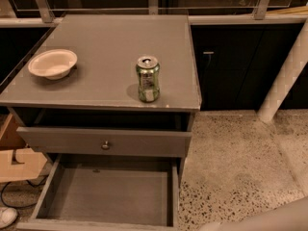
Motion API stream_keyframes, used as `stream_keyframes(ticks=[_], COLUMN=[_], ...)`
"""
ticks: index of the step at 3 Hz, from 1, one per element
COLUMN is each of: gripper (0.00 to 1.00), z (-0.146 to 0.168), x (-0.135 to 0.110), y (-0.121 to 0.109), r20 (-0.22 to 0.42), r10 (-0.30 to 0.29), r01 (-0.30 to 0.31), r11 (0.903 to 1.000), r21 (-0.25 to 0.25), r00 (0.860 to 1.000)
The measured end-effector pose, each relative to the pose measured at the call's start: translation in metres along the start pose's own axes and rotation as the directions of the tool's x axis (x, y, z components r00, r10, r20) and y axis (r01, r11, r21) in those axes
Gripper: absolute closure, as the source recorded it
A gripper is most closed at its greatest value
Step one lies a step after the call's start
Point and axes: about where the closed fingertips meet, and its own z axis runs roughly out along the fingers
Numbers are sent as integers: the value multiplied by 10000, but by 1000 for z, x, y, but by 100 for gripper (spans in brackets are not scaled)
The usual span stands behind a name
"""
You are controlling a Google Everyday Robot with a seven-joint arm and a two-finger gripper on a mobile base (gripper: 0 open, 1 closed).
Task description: Close middle drawer
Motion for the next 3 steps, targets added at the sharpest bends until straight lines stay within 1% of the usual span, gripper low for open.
stream_keyframes(ticks=[1, 2, 3], gripper=[100, 100, 100], z=[10, 13, 11], x=[-34, -64, -73], y=[-5, -8, -5], r20=[772, 1425, 1694], r10=[-376, -767, -957], r01=[363, 734, 916], r11=[9992, 9969, 9953], r21=[180, 283, 321], r00=[9963, 9868, 9809])
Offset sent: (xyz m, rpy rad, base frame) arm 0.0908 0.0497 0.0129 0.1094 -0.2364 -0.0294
